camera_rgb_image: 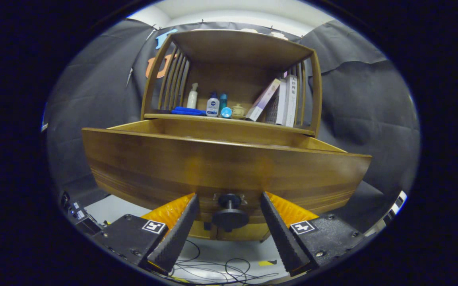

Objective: Pull open the drawer, take out the items inside it, and place them on the countertop above the cabinet.

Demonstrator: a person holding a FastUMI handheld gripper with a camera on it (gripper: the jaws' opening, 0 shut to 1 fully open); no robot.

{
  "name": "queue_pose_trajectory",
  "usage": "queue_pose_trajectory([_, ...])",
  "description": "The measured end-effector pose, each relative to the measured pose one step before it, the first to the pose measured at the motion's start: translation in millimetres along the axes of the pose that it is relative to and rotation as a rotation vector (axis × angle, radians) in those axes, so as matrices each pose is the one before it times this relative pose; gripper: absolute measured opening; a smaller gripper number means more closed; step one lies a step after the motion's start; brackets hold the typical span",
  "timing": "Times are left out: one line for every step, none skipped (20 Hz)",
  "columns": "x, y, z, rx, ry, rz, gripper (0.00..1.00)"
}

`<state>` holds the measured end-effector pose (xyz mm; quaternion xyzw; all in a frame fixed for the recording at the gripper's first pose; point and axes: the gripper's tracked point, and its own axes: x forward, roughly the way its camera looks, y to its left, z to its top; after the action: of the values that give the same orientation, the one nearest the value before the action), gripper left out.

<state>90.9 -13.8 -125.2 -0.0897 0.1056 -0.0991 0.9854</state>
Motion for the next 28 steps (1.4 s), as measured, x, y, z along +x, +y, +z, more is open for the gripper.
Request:
queue_pose_trajectory([1.66, 0.07, 1.05, 0.00375, 0.00241, 0.00487, 0.99])
queue_pose_trajectory([1.22, -0.18, 0.34, 0.00098, 0.00736, 0.00365, 0.99])
queue_pose_trajectory([2.49, -0.51, 0.32, 0.00914, 0.00344, 0.00443, 1.0])
queue_pose_trajectory([1.19, 0.77, 0.94, 0.00696, 0.0021, 0.00536, 1.0])
queue_pose_trajectory([1.68, -0.94, 0.8, 0.00081, -0.0016, 0.00434, 1.0])
queue_pose_trajectory([0.98, -1.05, -0.43, 0.00057, -0.00193, 0.00245, 1.0])
queue_pose_trajectory([0.01, 0.09, 1.14, -0.00566, -0.0049, -0.00018, 1.0])
queue_pose_trajectory([0.31, -0.27, -0.25, -0.00326, -0.00605, -0.00143, 1.0])
queue_pose_trajectory([1.77, 0.39, 0.96, -0.0015, -0.00349, -0.00004, 1.0])
queue_pose_trajectory([1.76, 0.71, 1.34, -0.00084, -0.0017, -0.00021, 1.0])
queue_pose_trajectory([3.21, -0.01, 1.28, -0.00688, -0.00187, -0.00159, 1.0])
queue_pose_trajectory([4.35, -0.08, 1.23, -0.01141, 0.00128, -0.00159, 1.0])
queue_pose_trajectory([4.29, 0.67, 2.27, 0.00007, -0.00309, -0.00056, 1.0])
queue_pose_trajectory([4.93, 1.34, 1.61, 0.0012, 0.00025, -0.00034, 1.0])
queue_pose_trajectory([4.91, 1.56, 2.13, 0.00193, -0.00032, 0.00021, 1.0])
queue_pose_trajectory([6.14, 1.3, 2.36, 0.00082, -0.00124, 0.00137, 1.0])
queue_pose_trajectory([3.9, 1.32, 2.25, -0.00086, 0.0012, -0.00091, 1.0])
queue_pose_trajectory([4.66, 2.25, 1.92, 0.00179, -0.00038, 0.00122, 1.0])
queue_pose_trajectory([4.37, 2.05, 1.99, 0.00149, -0.0009, 0.00095, 1.0])
queue_pose_trajectory([3.71, 2.26, 1.84, 0.00221, -0.00061, 0.00046, 1.0])
queue_pose_trajectory([2.82, 3.16, 4.6, 0.00361, -0.00748, 0.00098, 1.0])
queue_pose_trajectory([3.7, 3.71, 5.52, 0.00329, -0.00889, 0.00267, 1.0])
queue_pose_trajectory([4.22, 2.12, 4.33, -0.00222, -0.00234, -0.00441, 1.0])
queue_pose_trajectory([5.43, 2.2, 0.19, 0.00441, 0.01326, 0.00338, 1.0])
queue_pose_trajectory([4.7, 3.12, 2.83, 0.01054, -0.00307, 0.0057, 1.0])
queue_pose_trajectory([7.36, 4.22, 2.31, 0.00479, 0.00211, 0.00408, 1.0])
queue_pose_trajectory([4.3, -0.21, 0.18, -0.00436, 0.00396, -0.00914, 1.0])
queue_pose_trajectory([3.7, -1.84, 1.14, -0.01024, -0.0008, -0.00994, 1.0])
